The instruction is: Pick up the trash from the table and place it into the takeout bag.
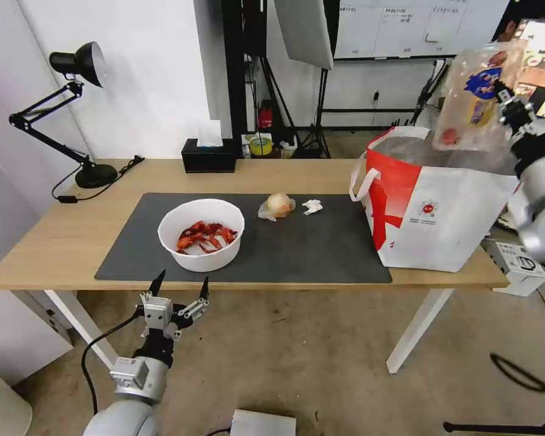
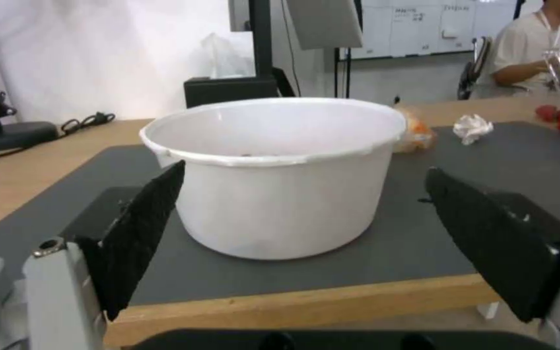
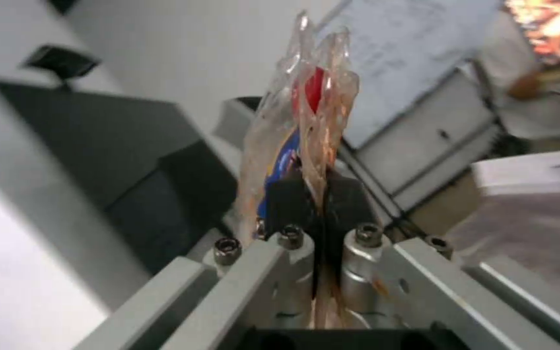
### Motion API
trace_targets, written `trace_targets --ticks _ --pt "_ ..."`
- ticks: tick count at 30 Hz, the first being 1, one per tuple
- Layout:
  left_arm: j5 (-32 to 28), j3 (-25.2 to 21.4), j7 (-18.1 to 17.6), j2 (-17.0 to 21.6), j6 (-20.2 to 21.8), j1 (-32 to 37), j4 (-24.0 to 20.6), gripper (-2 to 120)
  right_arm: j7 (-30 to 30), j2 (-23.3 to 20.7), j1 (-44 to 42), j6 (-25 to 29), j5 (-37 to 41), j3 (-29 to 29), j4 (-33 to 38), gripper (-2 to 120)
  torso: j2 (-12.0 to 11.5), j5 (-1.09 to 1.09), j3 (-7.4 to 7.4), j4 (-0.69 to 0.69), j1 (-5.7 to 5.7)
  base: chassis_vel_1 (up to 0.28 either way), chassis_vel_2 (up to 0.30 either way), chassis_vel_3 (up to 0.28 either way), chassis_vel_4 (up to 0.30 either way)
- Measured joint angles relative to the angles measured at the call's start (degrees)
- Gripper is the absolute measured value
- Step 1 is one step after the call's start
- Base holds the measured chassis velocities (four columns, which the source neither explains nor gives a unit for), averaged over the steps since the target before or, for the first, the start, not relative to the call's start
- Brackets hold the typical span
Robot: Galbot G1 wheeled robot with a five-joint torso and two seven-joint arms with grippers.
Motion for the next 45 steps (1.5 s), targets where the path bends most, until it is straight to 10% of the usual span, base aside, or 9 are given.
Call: trace_targets --ticks 10,21,37,45 --pt "1.8 1.9 0.1 -2.5 -0.2 0.6 -1.0 100 19.6 1.4 12.1 -4.5 11.4 -6.4 -9.0 0 0.0 -0.01 0.00 0.01 0.00 0.000 0.000 0.000 0.000" --pt "1.8 0.7 0.2 -2.9 -1.0 1.9 -1.9 100 27.6 3.6 13.8 -7.1 15.7 -8.3 -11.6 0 0.0 -0.01 0.00 0.01 0.00 0.000 0.000 0.000 0.000" --pt "1.8 0.7 0.4 -3.6 -1.3 2.3 -2.1 100 26.9 2.7 10.2 -7.9 15.0 -6.4 -9.2 52 0.0 -0.01 -0.01 0.00 -0.01 0.000 0.000 0.000 0.000" --pt "1.8 0.1 0.4 -3.5 -1.4 2.6 -2.3 100 6.0 1.5 3.2 -2.3 0.2 -5.1 -0.9 81 0.0 -0.01 -0.01 0.00 -0.01 0.000 0.000 0.000 0.000"
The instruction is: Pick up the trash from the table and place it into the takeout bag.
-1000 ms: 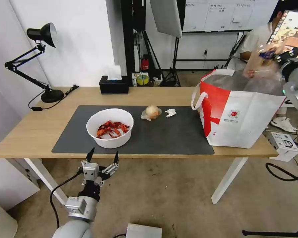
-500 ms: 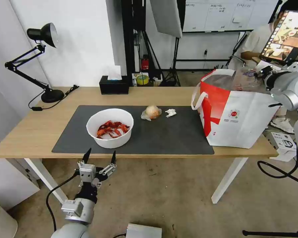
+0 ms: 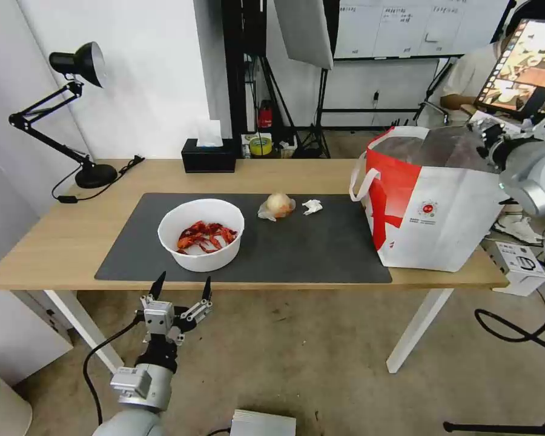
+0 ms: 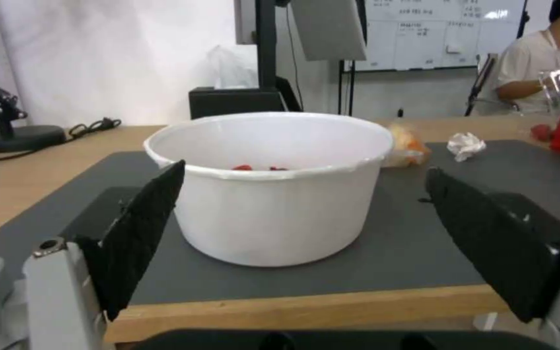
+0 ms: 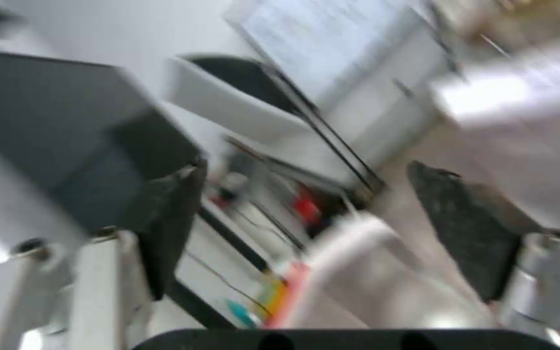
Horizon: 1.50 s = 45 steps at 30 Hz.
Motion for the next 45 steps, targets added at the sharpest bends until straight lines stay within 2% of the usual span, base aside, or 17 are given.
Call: trace_targets --ticks 2,3,5,7,10,11,13,14,16,20,22,24,26,29,31,34,45 --pt "0.0 -0.3 0.0 0.1 -0.1 0.0 0.0 100 -5.9 -0.8 -3.0 2.6 -4.9 0.0 4.2 91 0.0 -0.01 0.00 0.01 0.00 0.000 0.000 0.000 0.000" --pt "0.0 -0.3 0.0 0.1 -0.1 0.0 0.0 100 -5.9 -0.8 -3.0 2.6 -4.9 0.0 4.2 91 0.0 -0.01 0.00 0.01 0.00 0.000 0.000 0.000 0.000" --pt "-0.1 -0.7 0.0 0.3 -0.3 0.1 0.2 100 -10.7 -1.4 -7.1 4.3 -10.5 0.1 8.7 98 0.0 -0.02 0.00 0.01 0.00 0.000 0.000 0.000 0.000" --pt "-0.2 -0.8 0.0 0.4 -0.5 0.2 0.3 100 -12.5 -1.5 -9.2 4.9 -13.9 0.1 10.5 99 0.0 -0.01 0.00 0.01 0.00 0.000 0.000 0.000 0.000" --pt "-0.4 -1.3 -0.1 0.6 -1.0 0.5 0.8 100 -18.2 -0.4 -17.2 6.5 -27.3 0.0 16.0 100 0.0 -0.02 0.00 0.00 -0.01 0.000 0.000 0.000 0.000" --pt "-0.4 -1.3 -0.1 0.6 -1.0 0.5 0.8 100 -18.2 -0.4 -17.2 6.5 -27.3 0.0 16.0 100 0.0 -0.02 0.00 0.00 -0.01 0.000 0.000 0.000 0.000" --pt "-0.6 -1.5 -0.2 0.6 -1.2 0.5 1.2 100 -20.1 2.0 -21.7 7.5 -35.0 -0.6 17.7 100 0.0 -0.01 0.00 0.00 -0.01 0.000 0.000 0.000 0.000" --pt "-0.6 -1.5 -0.2 0.6 -1.2 0.5 1.2 100 -20.1 2.0 -21.7 7.5 -35.0 -0.6 17.7 100 0.0 -0.01 0.00 0.00 -0.01 0.000 0.000 0.000 0.000" --pt "-1.0 -1.5 -0.3 0.4 -1.2 0.4 1.6 100 -20.9 5.9 -26.8 8.5 -41.8 -1.1 18.7 100 0.0 0.00 0.00 0.00 0.00 0.000 0.000 0.000 0.000" --pt "-1.1 -1.4 -0.3 0.2 -1.2 0.0 2.1 100 -21.5 9.7 -31.3 9.2 -46.6 -1.4 18.9 100 0.0 -0.01 0.00 0.00 0.00 0.000 0.000 0.000 0.000" --pt "-1.0 -1.4 -0.4 -0.1 -1.2 -0.3 2.5 100 -22.5 12.9 -34.8 10.6 -52.4 -1.3 18.3 100 0.0 -0.03 0.00 0.01 0.00 0.000 0.000 0.000 0.000" --pt "-0.9 -1.4 -0.4 -0.1 -1.2 -0.3 2.6 100 -22.8 13.6 -35.6 11.0 -53.6 -1.3 18.1 100 0.0 0.00 0.00 0.00 0.00 0.000 0.000 0.000 0.000" --pt "-0.6 -1.5 -0.4 -0.5 -1.2 -0.5 3.4 100 -23.5 17.8 -39.8 13.3 -60.9 -1.1 16.2 100 0.0 -0.01 0.00 0.00 0.00 0.000 0.000 0.000 0.000" --pt "-0.6 -1.8 -0.5 -1.0 -1.2 -0.5 4.0 100 -23.7 20.3 -42.4 15.3 -66.2 -1.4 14.3 100 0.0 -0.01 0.00 0.01 -0.01 0.000 0.000 0.000 0.000" --pt "-0.6 -1.8 -0.5 -1.0 -1.2 -0.5 4.0 100 -23.8 20.5 -42.6 15.4 -66.6 -1.4 14.2 100 0.0 -0.01 0.00 0.01 0.00 0.000 0.000 0.000 0.000" --pt "-1.4 -2.9 -0.5 -1.2 -1.0 -0.6 5.3 100 -24.8 25.3 -47.4 18.7 -73.9 -2.6 11.0 100 0.0 -0.01 0.00 0.01 -0.01 0.000 0.000 0.000 0.000" --pt "-5.0 -4.6 -0.4 1.6 -1.0 -1.3 7.7 100 -25.3 30.3 -54.8 20.7 -79.9 -6.5 10.7 100 0.0 -0.02 0.00 0.01 0.00 0.000 0.000 0.000 0.000"
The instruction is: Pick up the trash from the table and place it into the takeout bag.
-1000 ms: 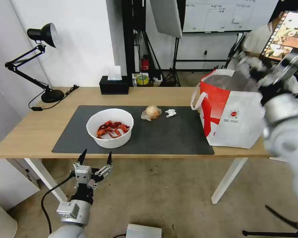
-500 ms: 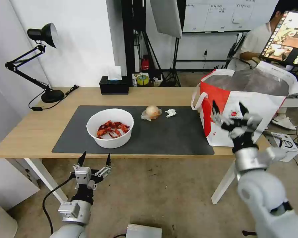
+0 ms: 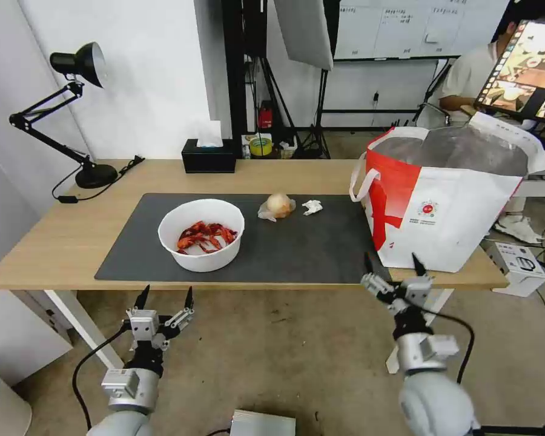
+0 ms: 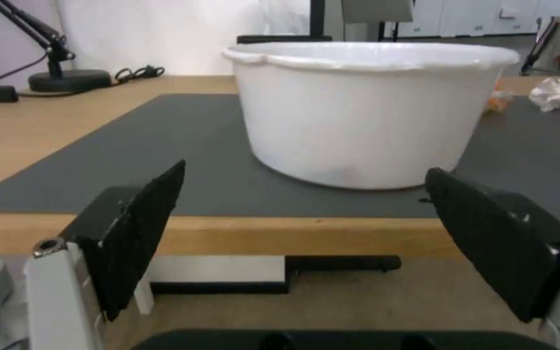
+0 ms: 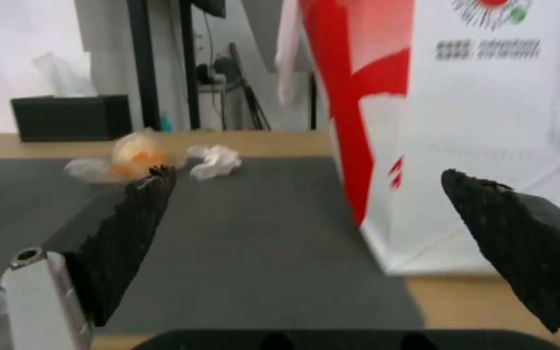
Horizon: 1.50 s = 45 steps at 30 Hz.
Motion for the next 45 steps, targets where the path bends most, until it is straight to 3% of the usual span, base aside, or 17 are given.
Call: trace_targets --ticks 10,28,37,45 --pt "-1.4 -0.5 0.0 0.8 -0.1 1.8 -0.6 100 -0.4 4.2 -4.9 1.6 -5.2 -2.7 1.4 100 0.0 0.01 0.00 0.00 0.00 0.000 0.000 0.000 0.000" --pt "-1.8 -0.2 1.0 0.6 -1.3 2.5 0.0 100 -0.4 3.7 -4.4 1.8 -5.8 -4.0 0.7 100 0.0 0.01 0.01 -0.01 0.01 0.000 0.000 0.000 0.000" --pt "-1.1 -1.1 1.1 -0.7 -2.1 3.5 -0.6 100 -0.8 -1.1 5.6 0.9 0.8 -7.3 -4.0 100 0.0 0.02 0.01 0.01 0.01 0.000 0.000 0.000 0.000" --pt "0.3 -1.9 1.2 -3.6 -2.7 4.8 -2.1 100 -0.6 -5.1 19.9 -0.2 8.3 -11.3 -14.9 100 0.0 0.02 0.01 0.00 0.01 0.000 0.000 0.000 0.000"
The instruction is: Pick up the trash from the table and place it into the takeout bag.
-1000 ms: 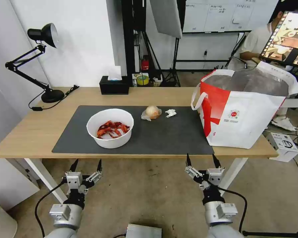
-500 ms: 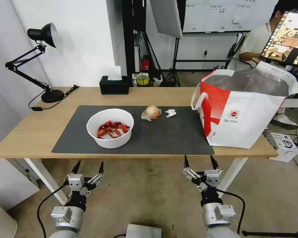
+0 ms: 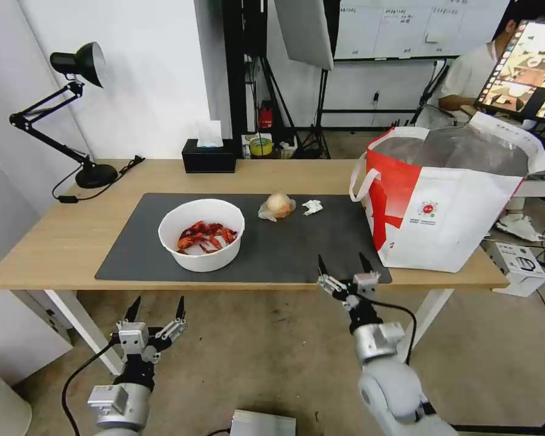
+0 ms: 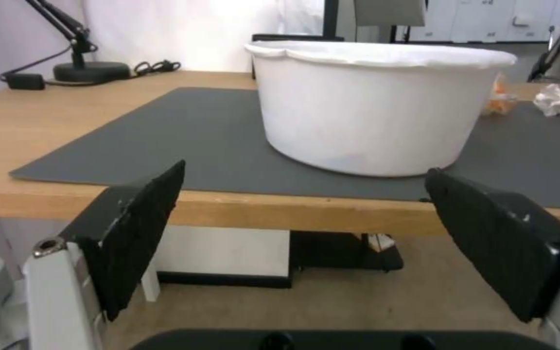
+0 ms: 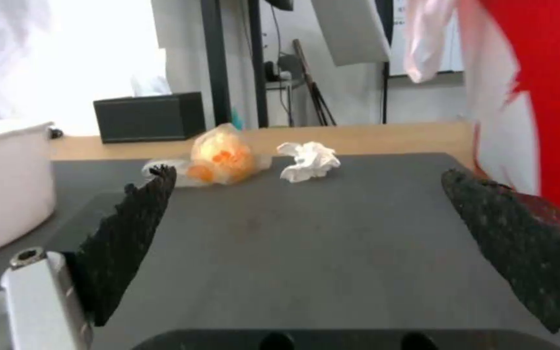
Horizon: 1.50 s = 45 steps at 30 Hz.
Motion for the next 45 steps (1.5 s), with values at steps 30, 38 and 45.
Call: trace_targets --ticks 30,38,45 --pt "2.1 -1.2 0.2 -3.1 -1.9 2.4 -1.7 100 11.7 2.9 42.5 -20.4 15.2 -14.9 -31.4 100 0.0 -0.01 0.00 0.00 0.00 0.000 0.000 0.000 0.000" --pt "2.1 -1.3 0.2 -3.2 -2.1 2.2 -1.0 100 13.3 7.6 48.4 -23.7 15.8 -16.0 -41.9 100 0.0 -0.02 0.00 0.01 0.01 0.000 0.000 0.000 0.000" --pt "1.7 -1.6 0.3 -2.9 -2.3 1.9 -0.3 100 13.3 9.7 49.6 -24.7 14.3 -15.8 -46.6 100 0.0 -0.01 0.00 0.00 0.00 0.000 0.000 0.000 0.000"
